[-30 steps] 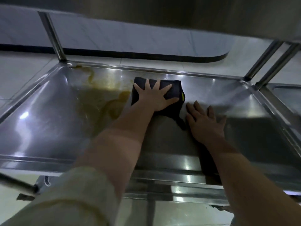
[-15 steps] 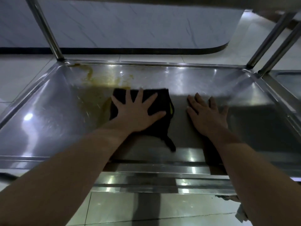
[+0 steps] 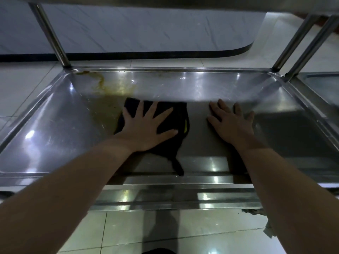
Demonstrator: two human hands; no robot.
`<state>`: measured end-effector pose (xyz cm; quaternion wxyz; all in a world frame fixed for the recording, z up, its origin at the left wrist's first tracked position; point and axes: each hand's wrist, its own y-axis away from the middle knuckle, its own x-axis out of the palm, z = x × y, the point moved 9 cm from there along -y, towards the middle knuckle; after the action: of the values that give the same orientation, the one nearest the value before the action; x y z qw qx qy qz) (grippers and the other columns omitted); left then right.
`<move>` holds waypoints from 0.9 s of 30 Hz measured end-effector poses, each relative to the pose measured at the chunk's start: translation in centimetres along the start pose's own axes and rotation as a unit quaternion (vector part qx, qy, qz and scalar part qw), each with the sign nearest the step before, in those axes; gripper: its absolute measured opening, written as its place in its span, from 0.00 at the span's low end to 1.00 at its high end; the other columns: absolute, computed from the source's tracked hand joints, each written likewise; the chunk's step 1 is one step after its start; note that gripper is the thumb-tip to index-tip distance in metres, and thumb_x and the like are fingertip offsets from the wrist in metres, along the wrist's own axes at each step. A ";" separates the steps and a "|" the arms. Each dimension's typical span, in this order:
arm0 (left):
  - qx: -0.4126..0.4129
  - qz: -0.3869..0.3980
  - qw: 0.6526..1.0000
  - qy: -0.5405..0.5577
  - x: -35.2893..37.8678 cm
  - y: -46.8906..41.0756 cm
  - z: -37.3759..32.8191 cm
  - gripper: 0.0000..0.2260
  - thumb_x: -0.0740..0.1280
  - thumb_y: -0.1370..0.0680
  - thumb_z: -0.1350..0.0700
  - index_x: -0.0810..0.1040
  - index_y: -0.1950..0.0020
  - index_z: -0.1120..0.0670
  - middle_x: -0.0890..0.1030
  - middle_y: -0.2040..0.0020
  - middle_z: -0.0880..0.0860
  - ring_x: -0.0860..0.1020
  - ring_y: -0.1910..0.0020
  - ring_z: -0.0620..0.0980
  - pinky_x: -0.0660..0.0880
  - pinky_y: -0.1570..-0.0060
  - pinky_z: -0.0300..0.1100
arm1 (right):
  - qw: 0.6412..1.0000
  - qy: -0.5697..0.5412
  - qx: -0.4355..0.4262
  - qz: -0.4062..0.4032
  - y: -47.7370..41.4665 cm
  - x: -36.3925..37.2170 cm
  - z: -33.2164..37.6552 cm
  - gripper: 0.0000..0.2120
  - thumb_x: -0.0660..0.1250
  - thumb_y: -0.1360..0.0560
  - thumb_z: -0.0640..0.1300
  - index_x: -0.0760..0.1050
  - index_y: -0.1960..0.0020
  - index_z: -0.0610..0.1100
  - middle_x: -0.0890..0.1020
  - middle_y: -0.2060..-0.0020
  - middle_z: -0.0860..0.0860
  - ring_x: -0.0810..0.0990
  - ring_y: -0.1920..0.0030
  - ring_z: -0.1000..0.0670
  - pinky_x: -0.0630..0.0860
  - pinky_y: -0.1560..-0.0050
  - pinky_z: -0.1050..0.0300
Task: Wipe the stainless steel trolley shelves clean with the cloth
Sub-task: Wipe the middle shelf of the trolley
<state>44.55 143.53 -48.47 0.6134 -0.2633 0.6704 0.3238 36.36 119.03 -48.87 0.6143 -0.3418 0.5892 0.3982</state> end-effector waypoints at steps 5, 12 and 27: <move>-0.039 0.011 0.999 -0.001 0.6 7.6 3.2 0.36 0.32 0.39 0.18 0.29 0.33 0.23 0.35 0.21 0.43 0.34 0.22 0.55 0.37 0.29 0.69 | 1.000 0.015 0.001 0.021 0.2 0.0 -0.2 0.30 0.45 0.22 0.69 0.43 0.23 0.65 0.45 0.21 0.60 0.44 0.22 0.40 0.42 0.30 0.26; -0.042 -0.018 0.999 0.007 0.4 8.3 2.6 0.37 0.35 0.36 0.20 0.33 0.29 0.26 0.35 0.21 0.43 0.35 0.22 0.57 0.38 0.30 0.70 | 0.995 -0.066 -0.068 0.010 0.0 0.3 12.3 0.26 0.43 0.17 0.57 0.36 0.22 0.62 0.38 0.21 0.56 0.36 0.22 0.43 0.36 0.30 0.29; -0.111 -0.013 0.993 0.038 -1.9 -6.0 12.4 0.40 0.42 0.36 0.18 0.45 0.25 0.28 0.46 0.19 0.46 0.43 0.21 0.60 0.39 0.33 0.75 | 0.994 0.025 -0.103 -0.040 0.7 1.1 15.4 0.27 0.39 0.19 0.62 0.43 0.21 0.59 0.47 0.20 0.54 0.45 0.22 0.38 0.43 0.27 0.34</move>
<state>57.33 148.89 -47.67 0.5587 -0.3502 0.6496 0.3784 42.65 133.14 -48.78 0.5763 -0.4364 0.5462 0.4232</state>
